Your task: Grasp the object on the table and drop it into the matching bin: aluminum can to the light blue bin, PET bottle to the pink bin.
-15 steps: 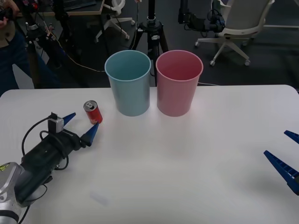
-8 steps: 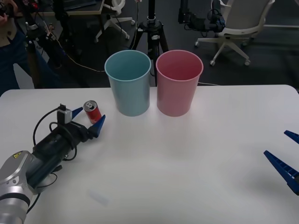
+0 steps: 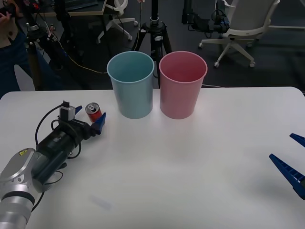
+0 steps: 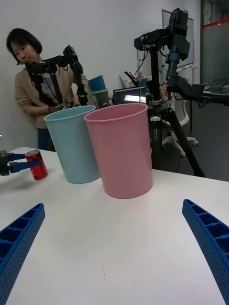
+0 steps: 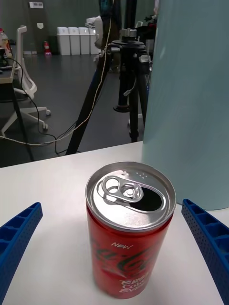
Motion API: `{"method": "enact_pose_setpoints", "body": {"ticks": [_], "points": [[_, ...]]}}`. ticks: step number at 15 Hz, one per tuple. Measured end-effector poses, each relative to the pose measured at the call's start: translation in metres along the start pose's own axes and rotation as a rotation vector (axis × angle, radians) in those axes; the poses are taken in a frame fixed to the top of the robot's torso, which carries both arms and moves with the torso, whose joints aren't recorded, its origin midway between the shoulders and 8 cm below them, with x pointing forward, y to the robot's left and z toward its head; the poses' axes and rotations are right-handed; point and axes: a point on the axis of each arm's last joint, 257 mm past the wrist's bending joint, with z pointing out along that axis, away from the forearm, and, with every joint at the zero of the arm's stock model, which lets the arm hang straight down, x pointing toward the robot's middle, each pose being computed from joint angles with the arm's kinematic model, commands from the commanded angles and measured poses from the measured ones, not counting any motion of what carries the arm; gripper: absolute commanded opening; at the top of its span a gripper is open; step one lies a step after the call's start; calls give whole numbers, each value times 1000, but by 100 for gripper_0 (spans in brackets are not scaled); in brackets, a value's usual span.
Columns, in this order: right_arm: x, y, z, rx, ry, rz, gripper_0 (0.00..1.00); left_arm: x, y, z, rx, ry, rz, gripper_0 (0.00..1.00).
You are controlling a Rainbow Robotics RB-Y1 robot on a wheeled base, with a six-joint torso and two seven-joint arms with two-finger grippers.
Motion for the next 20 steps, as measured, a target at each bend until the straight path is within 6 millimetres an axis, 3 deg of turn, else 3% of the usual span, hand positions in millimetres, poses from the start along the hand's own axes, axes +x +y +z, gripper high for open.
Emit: {"method": "enact_pose_setpoints", "body": {"ticks": [6, 7, 8, 9, 10, 20], "points": [[0, 0, 0, 0, 0, 0, 100, 0, -12, 11, -3, 11, -16, 100], [0, 0, 0, 0, 0, 0, 100, 0, -11, 11, -3, 11, -15, 95], [0, 0, 0, 0, 0, 0, 100, 0, -11, 11, -4, 11, -16, 70], [0, 0, 0, 0, 0, 0, 100, 0, -10, 10, -5, 11, -17, 22], [0, 0, 0, 0, 0, 0, 100, -1, -8, 10, -9, 10, -18, 2], [0, 0, 0, 0, 0, 0, 100, -6, -8, 9, 10, -6, -30, 0]]}}
